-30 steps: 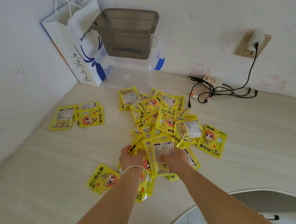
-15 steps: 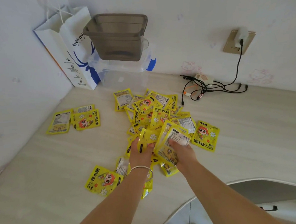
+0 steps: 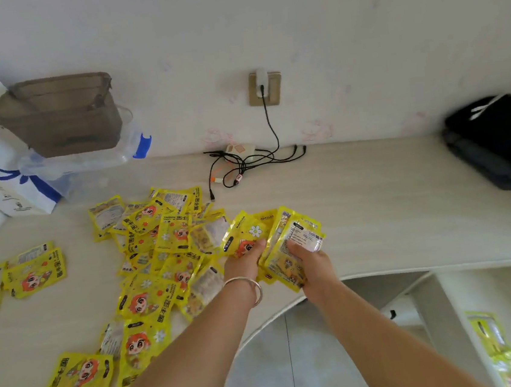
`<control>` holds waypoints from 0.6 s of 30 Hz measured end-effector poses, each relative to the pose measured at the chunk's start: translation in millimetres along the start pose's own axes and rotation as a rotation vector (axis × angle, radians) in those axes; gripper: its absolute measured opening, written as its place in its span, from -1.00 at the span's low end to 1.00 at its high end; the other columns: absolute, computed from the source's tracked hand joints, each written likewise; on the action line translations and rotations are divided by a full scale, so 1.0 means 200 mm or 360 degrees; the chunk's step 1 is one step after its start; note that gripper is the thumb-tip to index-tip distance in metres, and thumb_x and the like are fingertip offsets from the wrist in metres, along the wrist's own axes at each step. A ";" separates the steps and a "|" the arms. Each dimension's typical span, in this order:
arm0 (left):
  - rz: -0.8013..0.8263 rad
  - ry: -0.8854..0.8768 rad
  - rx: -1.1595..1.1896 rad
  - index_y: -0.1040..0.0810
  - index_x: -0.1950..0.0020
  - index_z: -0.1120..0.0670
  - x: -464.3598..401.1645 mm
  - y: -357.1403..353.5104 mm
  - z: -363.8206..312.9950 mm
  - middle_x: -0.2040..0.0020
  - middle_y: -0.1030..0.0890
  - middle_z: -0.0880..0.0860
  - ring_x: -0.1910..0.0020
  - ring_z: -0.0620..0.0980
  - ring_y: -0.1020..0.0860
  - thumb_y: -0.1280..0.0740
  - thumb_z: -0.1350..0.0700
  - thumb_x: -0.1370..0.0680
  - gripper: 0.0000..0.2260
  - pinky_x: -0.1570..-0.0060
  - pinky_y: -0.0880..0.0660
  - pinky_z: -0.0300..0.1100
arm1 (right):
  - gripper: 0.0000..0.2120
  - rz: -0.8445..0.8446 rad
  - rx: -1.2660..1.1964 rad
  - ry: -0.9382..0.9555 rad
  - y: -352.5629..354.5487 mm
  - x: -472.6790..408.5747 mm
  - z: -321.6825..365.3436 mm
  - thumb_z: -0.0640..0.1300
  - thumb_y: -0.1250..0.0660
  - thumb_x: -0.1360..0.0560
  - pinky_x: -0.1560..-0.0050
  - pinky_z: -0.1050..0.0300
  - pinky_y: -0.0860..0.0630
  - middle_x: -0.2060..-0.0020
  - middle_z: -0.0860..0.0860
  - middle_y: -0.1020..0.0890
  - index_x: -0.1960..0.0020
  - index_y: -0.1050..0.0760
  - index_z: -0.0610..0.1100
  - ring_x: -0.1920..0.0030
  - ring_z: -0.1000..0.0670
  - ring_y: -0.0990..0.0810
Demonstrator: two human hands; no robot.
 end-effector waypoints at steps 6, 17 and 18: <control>0.0324 -0.0117 -0.0212 -0.62 0.14 0.09 0.24 -0.74 0.12 0.17 -0.66 0.12 0.10 0.13 -0.63 -0.50 0.04 -0.38 -0.83 -0.01 -0.58 0.00 | -0.85 -0.0275 -0.0146 0.0075 0.80 0.05 0.29 -0.21 -0.41 -0.46 0.19 0.00 -0.62 0.19 -0.12 -0.68 -0.03 -0.54 -0.17 0.27 -0.08 -0.69; 0.0867 -0.0101 -0.0711 -0.56 0.20 0.12 0.69 -1.90 0.59 0.21 -0.62 0.07 0.17 0.06 -0.56 -0.48 0.10 -0.41 -0.86 0.12 -0.50 -0.18 | -0.87 -0.0799 -0.0561 0.0056 2.10 0.24 0.35 -0.21 -0.42 -0.44 0.14 -0.01 -0.62 0.23 -0.12 -0.67 0.03 -0.53 -0.13 0.32 -0.10 -0.67; 0.0907 -0.0087 -0.0773 -0.53 0.18 0.12 0.71 -1.98 0.63 0.16 -0.62 0.08 0.12 0.07 -0.56 -0.49 0.09 -0.41 -0.83 0.04 -0.50 -0.16 | -0.87 -0.0841 -0.0605 0.0053 2.18 0.26 0.35 -0.21 -0.42 -0.45 0.15 0.01 -0.62 0.21 -0.12 -0.66 0.03 -0.51 -0.13 0.28 -0.11 -0.66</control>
Point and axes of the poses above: each hand's wrist, its own x-axis away from the middle knuckle, its own y-axis out of the back of the hand, z = x × y, the point moved 7 cm from there along -x, towards the middle knuckle
